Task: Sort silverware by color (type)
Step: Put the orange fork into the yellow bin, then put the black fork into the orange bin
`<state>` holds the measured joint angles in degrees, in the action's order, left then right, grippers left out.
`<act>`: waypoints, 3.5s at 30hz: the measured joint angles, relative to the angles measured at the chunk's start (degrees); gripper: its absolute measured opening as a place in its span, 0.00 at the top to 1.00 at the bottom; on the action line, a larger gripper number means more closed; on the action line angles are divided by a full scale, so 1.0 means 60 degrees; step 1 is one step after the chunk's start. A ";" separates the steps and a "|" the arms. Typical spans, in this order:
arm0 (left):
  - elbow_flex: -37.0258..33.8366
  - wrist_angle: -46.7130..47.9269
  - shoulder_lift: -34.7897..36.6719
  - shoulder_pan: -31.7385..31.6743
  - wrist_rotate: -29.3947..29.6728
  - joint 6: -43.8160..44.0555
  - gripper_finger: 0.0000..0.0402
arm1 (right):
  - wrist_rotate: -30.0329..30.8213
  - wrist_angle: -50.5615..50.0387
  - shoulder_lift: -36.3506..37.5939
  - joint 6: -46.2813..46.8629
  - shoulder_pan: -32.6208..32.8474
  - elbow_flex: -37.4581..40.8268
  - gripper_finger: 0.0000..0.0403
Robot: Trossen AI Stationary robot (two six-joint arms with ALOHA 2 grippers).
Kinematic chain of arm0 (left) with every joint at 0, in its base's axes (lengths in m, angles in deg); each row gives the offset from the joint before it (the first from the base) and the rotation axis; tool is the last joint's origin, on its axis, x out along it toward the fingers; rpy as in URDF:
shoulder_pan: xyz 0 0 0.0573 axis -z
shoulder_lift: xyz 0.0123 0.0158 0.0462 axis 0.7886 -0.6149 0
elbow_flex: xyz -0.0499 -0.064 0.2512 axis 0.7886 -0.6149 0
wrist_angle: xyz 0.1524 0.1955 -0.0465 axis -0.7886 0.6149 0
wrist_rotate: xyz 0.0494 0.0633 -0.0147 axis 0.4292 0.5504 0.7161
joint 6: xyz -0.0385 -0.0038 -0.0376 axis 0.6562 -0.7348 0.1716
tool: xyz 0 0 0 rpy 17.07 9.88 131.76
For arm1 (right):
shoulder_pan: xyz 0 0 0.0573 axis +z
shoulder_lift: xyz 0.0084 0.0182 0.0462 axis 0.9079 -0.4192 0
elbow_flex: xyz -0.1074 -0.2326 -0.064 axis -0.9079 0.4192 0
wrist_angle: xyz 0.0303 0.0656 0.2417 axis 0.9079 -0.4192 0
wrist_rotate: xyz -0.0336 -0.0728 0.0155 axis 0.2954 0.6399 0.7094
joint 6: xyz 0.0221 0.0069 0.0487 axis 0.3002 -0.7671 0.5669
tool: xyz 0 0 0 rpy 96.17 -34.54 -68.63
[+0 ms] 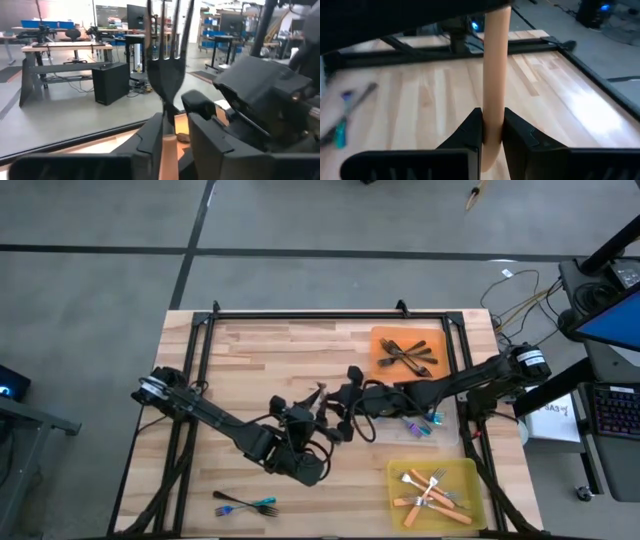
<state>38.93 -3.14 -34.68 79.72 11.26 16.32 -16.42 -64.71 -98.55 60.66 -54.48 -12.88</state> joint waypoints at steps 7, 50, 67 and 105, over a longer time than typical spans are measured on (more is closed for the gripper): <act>0.0000 0.0023 0.0038 0.0101 -0.0522 -0.1010 0.66 | 0.2227 -0.5287 0.0283 -0.0975 -0.0029 -0.1713 0.91; 0.0004 0.3244 0.0443 0.1703 -0.4530 0.2115 0.67 | -0.3663 -1.1385 0.0132 1.2969 0.8001 -0.1327 0.91; 0.0000 0.7023 0.0432 0.2774 -1.0417 0.4858 0.67 | -0.3853 -1.0896 -0.0118 1.2663 0.8314 -0.1545 0.57; -0.0018 0.7112 -0.1947 0.4107 -1.3476 0.3586 0.70 | -0.1066 -1.0905 -0.0117 1.0265 0.7698 -0.1944 0.61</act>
<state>38.82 39.53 -46.36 104.36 -69.59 37.84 -22.81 -130.14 -99.25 122.25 -8.29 -24.54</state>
